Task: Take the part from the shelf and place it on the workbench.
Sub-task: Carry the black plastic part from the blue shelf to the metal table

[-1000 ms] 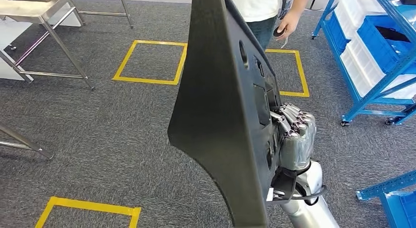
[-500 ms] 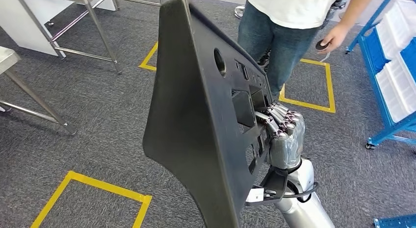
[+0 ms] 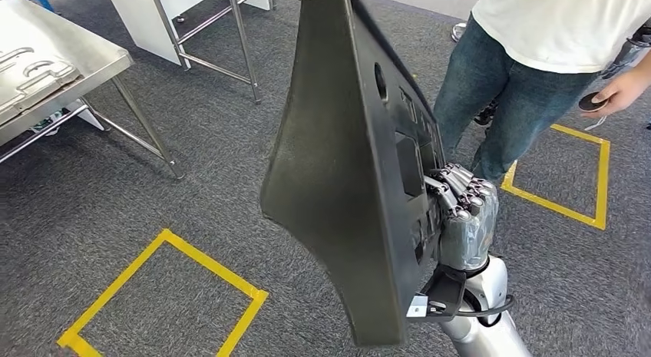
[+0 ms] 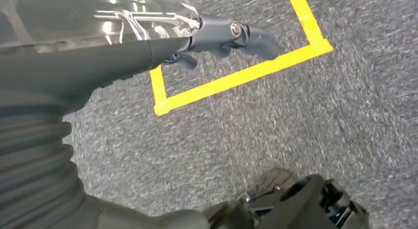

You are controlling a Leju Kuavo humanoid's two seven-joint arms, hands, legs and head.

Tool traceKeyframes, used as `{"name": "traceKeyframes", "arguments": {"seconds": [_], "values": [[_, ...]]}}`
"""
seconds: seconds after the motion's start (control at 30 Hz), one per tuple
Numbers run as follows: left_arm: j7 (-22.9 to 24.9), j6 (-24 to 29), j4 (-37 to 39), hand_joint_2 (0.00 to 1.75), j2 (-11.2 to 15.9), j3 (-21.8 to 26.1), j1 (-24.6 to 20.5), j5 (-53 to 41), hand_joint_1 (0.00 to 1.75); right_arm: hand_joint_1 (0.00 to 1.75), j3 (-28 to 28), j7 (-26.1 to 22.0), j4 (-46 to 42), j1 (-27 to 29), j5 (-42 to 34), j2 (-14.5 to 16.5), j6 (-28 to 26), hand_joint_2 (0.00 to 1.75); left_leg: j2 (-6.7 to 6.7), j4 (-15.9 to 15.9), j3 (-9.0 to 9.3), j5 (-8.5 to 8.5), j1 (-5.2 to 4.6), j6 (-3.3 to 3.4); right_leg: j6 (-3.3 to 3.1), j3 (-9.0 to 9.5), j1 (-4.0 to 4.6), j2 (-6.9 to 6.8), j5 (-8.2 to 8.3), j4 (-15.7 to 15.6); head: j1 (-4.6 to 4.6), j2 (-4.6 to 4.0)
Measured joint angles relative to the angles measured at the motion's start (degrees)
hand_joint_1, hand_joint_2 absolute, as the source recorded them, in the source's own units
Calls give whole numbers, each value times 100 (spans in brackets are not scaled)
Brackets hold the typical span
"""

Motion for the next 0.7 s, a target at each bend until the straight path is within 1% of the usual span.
{"name": "traceKeyframes", "arguments": {"seconds": [0.03, 0.07, 0.1, 0.13, 0.17, 0.2, 0.23, 0.27, 0.3, 0.33, 0.37, 0.4, 0.43, 0.47, 0.5, 0.53, 0.57, 0.6, 0.63, 0.67, 0.7], "values": [[-2, 4, -1, 175, -3, 7, -3, 2, 0, 169, -9, -7, -13, 10, 0, 1, 0, 175, 177, 187, -73, -122, -20, -17, -22, 13, -14, -87, 6, -16, -49, 0], [-4, 8, -1, 175, -8, 11, -13, 0, 0, 169, -24, -17, -25, 25, -1, 1, 0, 175, 390, 490, -190, -299, -29, -28, -36, 22, -12, -175, 4, -19, -97, 0], [-6, 10, -2, 175, -11, 14, -27, -4, 0, 169, -39, -29, -34, 44, -1, 1, 0, 175, 533, 866, -341, -482, -25, -39, -46, 27, -10, -265, -2, -19, -148, 0], [-5, 12, -2, 175, -16, 15, -37, -11, 0, 169, -52, -43, -38, 59, -1, 1, 0, 175, 615, 1207, -478, -616, -11, -52, -52, 32, -9, -359, -8, -18, -177, 0], [-3, 11, -2, 175, -25, 14, -37, -20, 0, 169, -60, -52, -38, 72, -1, 1, 0, 175, 658, 1405, -546, -663, 8, -65, -52, 36, -11, -445, -15, -17, -196, 0], [4, 14, -2, 175, -32, 14, -30, -26, 0, 169, -66, -62, -38, 87, -1, 3, 0, 175, 686, 1388, -516, -605, 33, -80, -47, 43, -16, -522, -23, -16, -216, 0], [17, 19, -2, 175, -37, 14, -20, -30, 0, 169, -75, -75, -39, 106, 2, 7, 0, 175, 730, 1141, -376, -453, 58, -97, -35, 58, -24, -592, -36, -14, -232, 0], [33, 24, -2, 175, -40, 14, -1, -33, 0, 169, -90, -89, -43, 129, 7, 13, 0, 175, 818, 751, -171, -271, 79, -114, -14, 81, -31, -653, -54, -11, -246, 0], [52, 23, -1, 175, -40, 14, 16, -35, 0, 169, -113, -109, -53, 156, 11, 20, 0, 175, 963, 380, 15, -143, 65, -132, 14, 101, -23, -707, -74, -3, -269, 0], [78, 9, 1, 175, -39, 15, 29, -37, 0, 169, -140, -132, -67, 183, 16, 26, 0, 175, 1082, 106, 144, -69, 49, -122, 45, 114, -6, -755, -90, 4, -288, 0], [105, -20, 2, 175, -37, 15, 40, -39, 0, 169, -165, -152, -82, 205, 19, 34, 0, 175, 1156, -33, 194, -58, 25, -102, 73, 122, 13, -807, -100, 7, -292, 0], [135, -63, 2, 175, -36, 15, 43, -38, 0, 169, -189, -170, -94, 221, 23, 42, 0, 175, 1159, -56, 183, -80, -5, -67, 93, 129, 33, -866, -104, 4, -288, 0], [167, -115, 2, 175, -33, 15, 40, -35, 0, 169, -205, -185, -101, 230, 28, 52, 0, 175, 1082, -61, 167, -78, -5, -17, 111, 142, 38, -933, -109, -6, -270, 0], [192, -167, 2, 175, -33, 16, 38, -33, 0, 169, -220, -193, -107, 234, 37, 64, 0, 175, 1007, -70, 159, -69, -4, 19, 130, 156, 32, -942, -133, -5, -249, 0], [212, -211, 2, 175, -34, 16, 31, -32, 0, 169, -233, -200, -114, 239, 46, 74, 0, 175, 932, -77, 156, -59, 3, 59, 146, 148, 21, -870, -194, 44, -240, 0], [229, -250, 2, 175, -35, 17, 17, -32, 0, 169, -247, -204, -127, 249, 53, 85, 0, 175, 860, -85, 157, -47, 14, 96, 158, 86, 10, -740, -308, 199, -222, 0], [241, -280, 2, 175, -38, 17, 4, -34, 0, 169, -264, -205, -138, 265, 61, 92, 0, 175, 788, -90, 156, -37, 23, 127, 165, -42, 2, -569, -469, 477, -191, 0], [251, -303, 2, 175, -40, 16, -8, -38, 0, 169, -281, -205, -146, 288, 66, 96, 0, 175, 710, -89, 150, -30, 23, 151, 163, -226, 1, -438, -643, 853, -152, 0], [259, -319, 2, 175, -43, 16, -16, -42, 0, 169, -301, -203, -151, 314, 69, 99, 0, 175, 626, -89, 145, -24, 20, 168, 160, -422, 5, -367, -781, 1237, -107, 0], [263, -329, 2, 175, -45, 15, -18, -46, 0, 169, -316, -202, -151, 336, 73, 101, 0, 175, 538, -88, 141, -18, 14, 178, 154, -570, 8, -335, -831, 1502, -69, 0], [263, -337, 2, 175, -47, 15, -20, -50, 0, 169, -327, -201, -151, 351, 76, 104, 0, 175, 448, -87, 141, -12, 9, 185, 144, -624, 11, -323, -766, 1563, -39, 0]]}}
